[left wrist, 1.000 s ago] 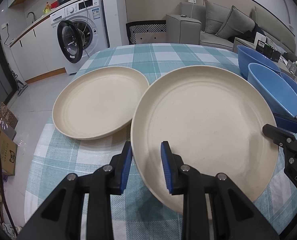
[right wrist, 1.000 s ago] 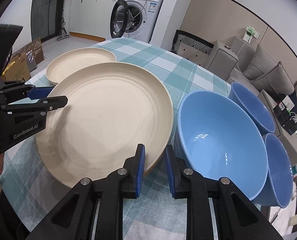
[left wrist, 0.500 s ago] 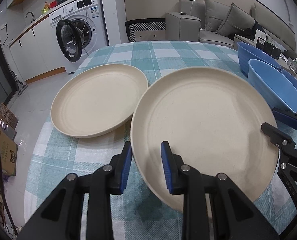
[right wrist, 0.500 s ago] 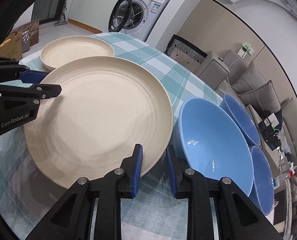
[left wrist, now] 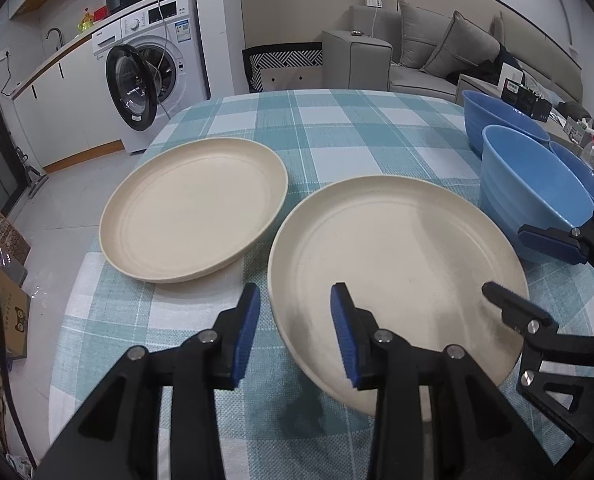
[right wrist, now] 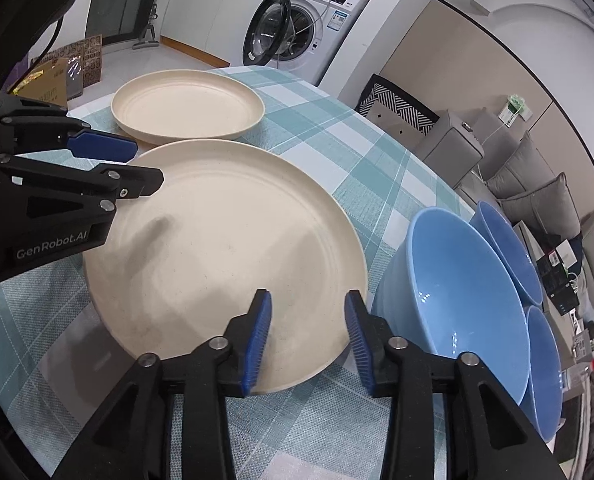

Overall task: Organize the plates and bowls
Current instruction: 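Open both grippers and pull back from the stacked plates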

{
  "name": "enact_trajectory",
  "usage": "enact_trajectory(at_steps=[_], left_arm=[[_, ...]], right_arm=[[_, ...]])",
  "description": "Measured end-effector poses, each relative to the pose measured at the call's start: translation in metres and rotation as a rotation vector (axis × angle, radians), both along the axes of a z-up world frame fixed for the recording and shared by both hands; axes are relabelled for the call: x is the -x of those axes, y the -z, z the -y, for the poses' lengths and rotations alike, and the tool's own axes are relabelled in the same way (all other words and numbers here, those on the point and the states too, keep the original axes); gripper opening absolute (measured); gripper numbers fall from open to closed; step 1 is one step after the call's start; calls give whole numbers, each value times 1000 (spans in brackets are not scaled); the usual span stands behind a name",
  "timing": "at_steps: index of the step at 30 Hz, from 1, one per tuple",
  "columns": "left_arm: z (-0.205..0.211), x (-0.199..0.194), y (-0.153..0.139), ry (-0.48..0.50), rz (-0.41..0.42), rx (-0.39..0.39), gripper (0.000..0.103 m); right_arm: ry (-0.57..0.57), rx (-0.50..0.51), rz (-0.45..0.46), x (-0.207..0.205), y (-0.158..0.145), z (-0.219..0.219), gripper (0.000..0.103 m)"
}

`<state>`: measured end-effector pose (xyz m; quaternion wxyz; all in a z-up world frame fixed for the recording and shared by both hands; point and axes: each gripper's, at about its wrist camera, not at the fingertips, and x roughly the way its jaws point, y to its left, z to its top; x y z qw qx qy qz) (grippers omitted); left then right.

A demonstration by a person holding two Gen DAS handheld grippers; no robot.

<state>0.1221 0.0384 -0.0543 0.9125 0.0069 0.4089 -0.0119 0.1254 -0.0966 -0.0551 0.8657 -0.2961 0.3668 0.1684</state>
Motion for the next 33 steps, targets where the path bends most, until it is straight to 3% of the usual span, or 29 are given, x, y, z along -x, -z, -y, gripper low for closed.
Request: enact_trajectory(at_steps=[2, 4, 9, 12, 14, 20, 33], left_arm=[[-1, 2, -4, 1, 10, 4, 45], [-2, 4, -8, -2, 21, 10, 50], [-6, 8, -17, -9, 41, 23, 55], [-10, 11, -22, -16, 49, 42, 63], [-14, 14, -27, -17, 67, 70, 80], [-23, 22, -40, -34, 111, 92, 103], [-33, 26, -55, -83, 148, 87, 103]], right_arm=[[-6, -32, -3, 2, -4, 2, 56], [-9, -55, 5, 3, -10, 4, 72], [-19, -95, 20, 5, -22, 5, 79], [-28, -108, 43, 6, -27, 4, 88], [-37, -116, 63, 10, -31, 3, 93], [-54, -137, 71, 13, -41, -1, 101], [-56, -248, 48, 5, -66, 10, 102]])
